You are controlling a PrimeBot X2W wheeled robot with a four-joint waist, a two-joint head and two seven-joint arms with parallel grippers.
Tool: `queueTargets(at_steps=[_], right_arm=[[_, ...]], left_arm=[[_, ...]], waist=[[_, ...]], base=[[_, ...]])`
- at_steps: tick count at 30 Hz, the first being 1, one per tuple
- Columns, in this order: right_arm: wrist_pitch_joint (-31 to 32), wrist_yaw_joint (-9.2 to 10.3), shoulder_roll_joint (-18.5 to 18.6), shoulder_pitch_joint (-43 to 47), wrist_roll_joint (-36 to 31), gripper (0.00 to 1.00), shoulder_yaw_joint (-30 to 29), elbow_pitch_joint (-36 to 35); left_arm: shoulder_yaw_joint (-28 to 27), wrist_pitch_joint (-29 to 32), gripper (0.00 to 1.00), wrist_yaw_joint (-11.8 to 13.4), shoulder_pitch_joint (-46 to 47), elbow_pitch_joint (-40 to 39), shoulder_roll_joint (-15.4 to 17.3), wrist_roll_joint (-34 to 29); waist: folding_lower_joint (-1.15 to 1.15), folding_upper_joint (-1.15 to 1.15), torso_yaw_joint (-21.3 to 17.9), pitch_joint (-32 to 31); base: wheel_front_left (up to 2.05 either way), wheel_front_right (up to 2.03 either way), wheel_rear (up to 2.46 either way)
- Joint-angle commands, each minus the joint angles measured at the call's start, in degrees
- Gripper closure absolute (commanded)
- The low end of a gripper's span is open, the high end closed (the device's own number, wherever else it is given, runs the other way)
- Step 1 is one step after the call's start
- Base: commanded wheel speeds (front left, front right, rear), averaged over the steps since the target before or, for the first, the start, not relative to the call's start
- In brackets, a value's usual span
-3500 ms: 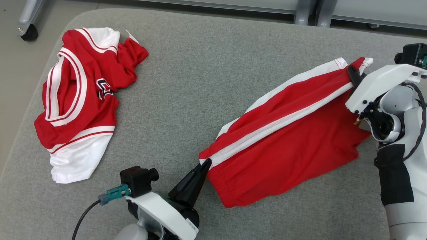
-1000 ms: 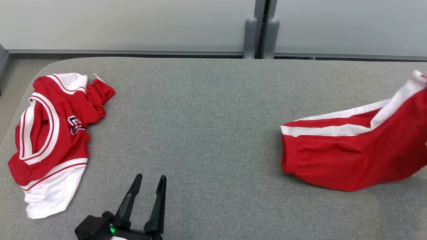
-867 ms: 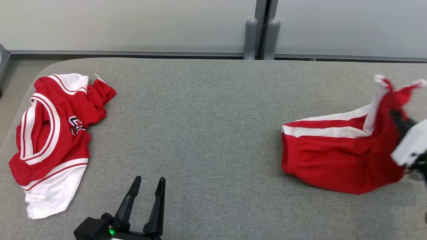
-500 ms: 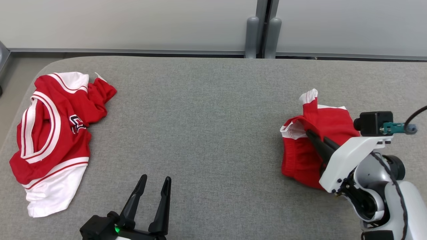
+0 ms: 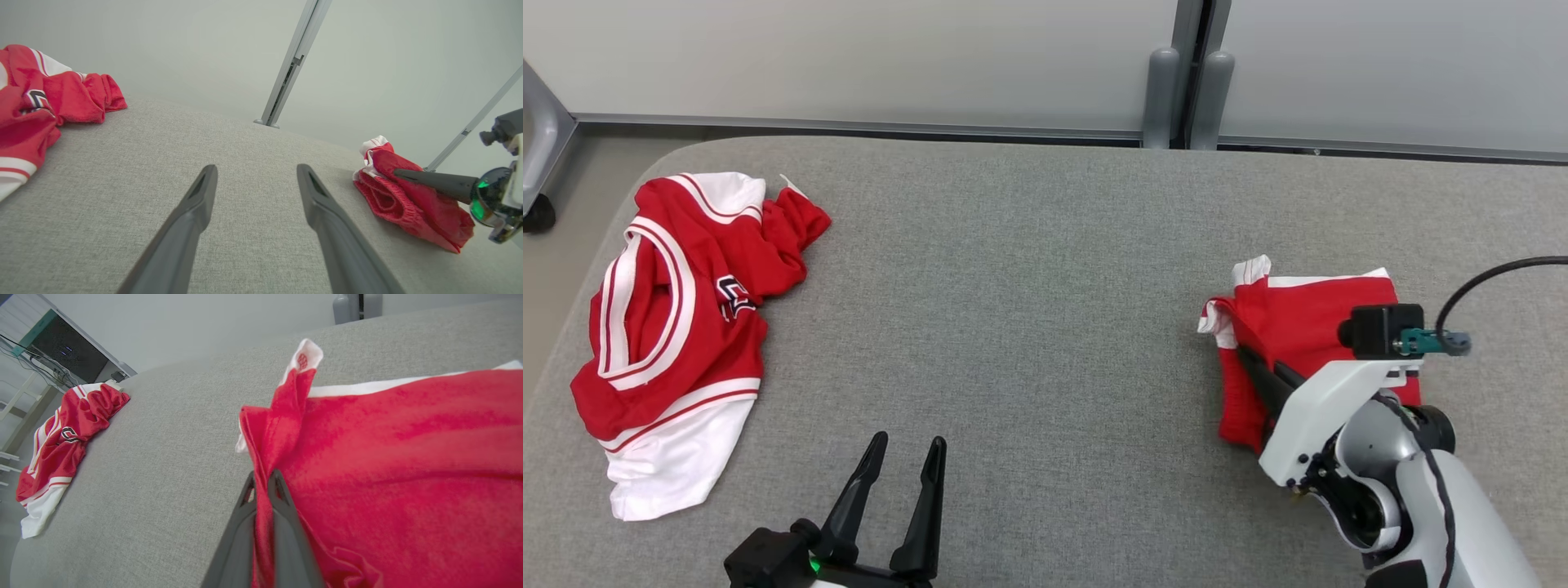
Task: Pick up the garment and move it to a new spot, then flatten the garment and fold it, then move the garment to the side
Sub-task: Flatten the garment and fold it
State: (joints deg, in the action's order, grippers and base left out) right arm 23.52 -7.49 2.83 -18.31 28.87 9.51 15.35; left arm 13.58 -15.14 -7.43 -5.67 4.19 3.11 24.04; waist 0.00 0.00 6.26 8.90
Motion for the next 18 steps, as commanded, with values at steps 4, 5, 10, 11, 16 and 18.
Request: queueTargets(at_steps=[4, 5, 10, 11, 16, 18], right_arm=[[-3.7, 0.0, 0.2, 0.0, 0.2, 0.0, 4.3, -1.2], [-4.3, 0.0, 0.3, 0.7, -0.5, 0.0, 4.7, -1.7], [-10.4, 0.0, 3.6, 4.8, -4.6, 0.0, 4.4, -5.9], [-12.1, 0.0, 4.2, 5.9, -5.5, 0.0, 3.9, -6.8], [-19.7, 0.01, 6.0, 10.0, -7.2, 0.0, 0.0, -9.0], [-24.4, 0.01, 8.1, 11.7, -10.5, 0.0, -1.9, -9.1]], left_arm=[[-0.7, 0.0, 0.0, -0.1, -0.5, 0.3, 0.1, -0.1], [-0.8, 0.0, 0.0, -0.1, -0.6, 0.3, 0.1, -0.2], [-1.8, 0.0, 0.0, -0.1, -1.6, 0.5, 0.1, -0.3], [-2.1, 0.0, 0.0, -0.1, -2.0, 0.4, 0.1, -0.4], [-3.6, 0.0, 0.0, -0.1, -3.0, -0.2, 0.1, -0.6], [-4.5, 0.0, 0.0, -0.1, -3.6, -0.4, 0.1, -0.7]], waist=[[0.0, 0.0, -0.4, -1.2], [0.0, 0.0, -0.5, -1.6], [0.0, 0.0, -1.2, -3.3], [0.0, 0.0, -1.4, -3.8], [0.0, 0.0, -2.5, -5.1], [0.0, 0.0, -2.9, -5.8]], base=[[0.0, 0.0, 0.0], [0.0, 0.0, 0.0], [0.0, 0.0, 0.0], [0.0, 0.0, 0.0], [0.0, 0.0, 0.0], [0.0, 0.0, 0.0]])
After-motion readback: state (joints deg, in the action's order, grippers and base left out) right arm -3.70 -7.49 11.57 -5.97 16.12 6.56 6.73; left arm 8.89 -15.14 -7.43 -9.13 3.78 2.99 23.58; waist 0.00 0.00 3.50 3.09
